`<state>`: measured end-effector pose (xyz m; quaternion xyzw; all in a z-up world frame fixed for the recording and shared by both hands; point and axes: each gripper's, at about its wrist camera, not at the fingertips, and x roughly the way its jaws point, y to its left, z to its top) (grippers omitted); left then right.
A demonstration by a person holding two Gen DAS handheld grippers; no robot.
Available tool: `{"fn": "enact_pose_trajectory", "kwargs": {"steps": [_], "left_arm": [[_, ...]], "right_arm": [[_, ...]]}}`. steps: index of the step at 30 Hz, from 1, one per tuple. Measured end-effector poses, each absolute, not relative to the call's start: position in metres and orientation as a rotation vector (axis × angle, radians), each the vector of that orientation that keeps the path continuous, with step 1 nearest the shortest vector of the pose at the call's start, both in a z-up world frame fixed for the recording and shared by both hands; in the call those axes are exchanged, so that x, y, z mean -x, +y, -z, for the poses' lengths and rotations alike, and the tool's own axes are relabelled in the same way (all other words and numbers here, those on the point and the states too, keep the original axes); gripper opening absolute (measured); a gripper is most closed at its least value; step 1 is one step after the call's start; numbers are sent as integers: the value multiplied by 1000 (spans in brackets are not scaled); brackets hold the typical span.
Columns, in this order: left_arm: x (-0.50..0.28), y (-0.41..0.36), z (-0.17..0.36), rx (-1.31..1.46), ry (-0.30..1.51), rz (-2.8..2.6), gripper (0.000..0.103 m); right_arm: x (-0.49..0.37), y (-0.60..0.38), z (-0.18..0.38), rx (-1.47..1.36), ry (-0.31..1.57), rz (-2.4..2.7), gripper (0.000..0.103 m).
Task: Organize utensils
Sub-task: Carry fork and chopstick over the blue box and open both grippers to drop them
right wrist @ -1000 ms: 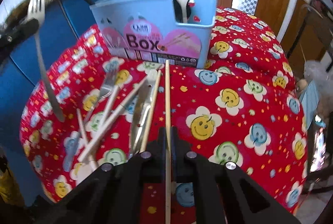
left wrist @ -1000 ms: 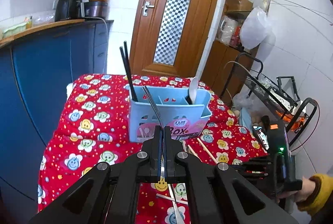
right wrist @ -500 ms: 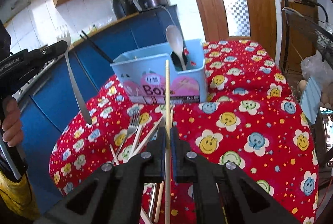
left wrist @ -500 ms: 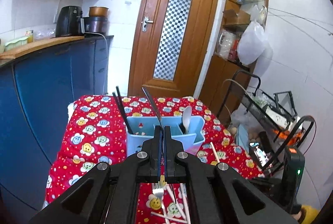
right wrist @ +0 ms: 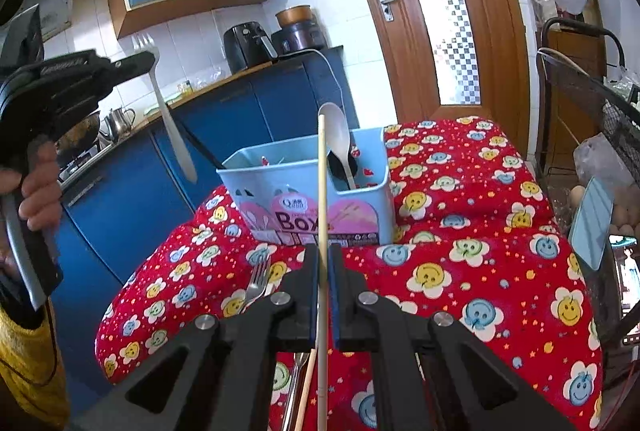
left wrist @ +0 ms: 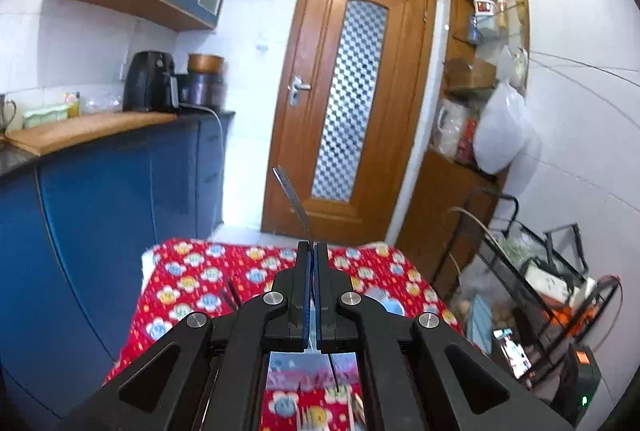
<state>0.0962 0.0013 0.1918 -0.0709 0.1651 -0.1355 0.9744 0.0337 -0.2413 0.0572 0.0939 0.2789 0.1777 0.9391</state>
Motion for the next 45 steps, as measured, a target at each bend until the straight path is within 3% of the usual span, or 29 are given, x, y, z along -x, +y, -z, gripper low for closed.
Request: {"fn": "enact_pose_trajectory", "kwargs": {"steps": [22, 39, 45], "left_arm": [[-165, -16, -161, 50, 347, 175, 1], [-183, -21, -146, 19, 312, 174, 1], [-181, -25, -145, 20, 317, 187, 10]], "right_arm": [[-114, -244, -110, -269, 313, -349, 6], [-181, -223, -72, -151, 223, -271, 6], [-177, -221, -68, -138, 243, -283, 11]]}}
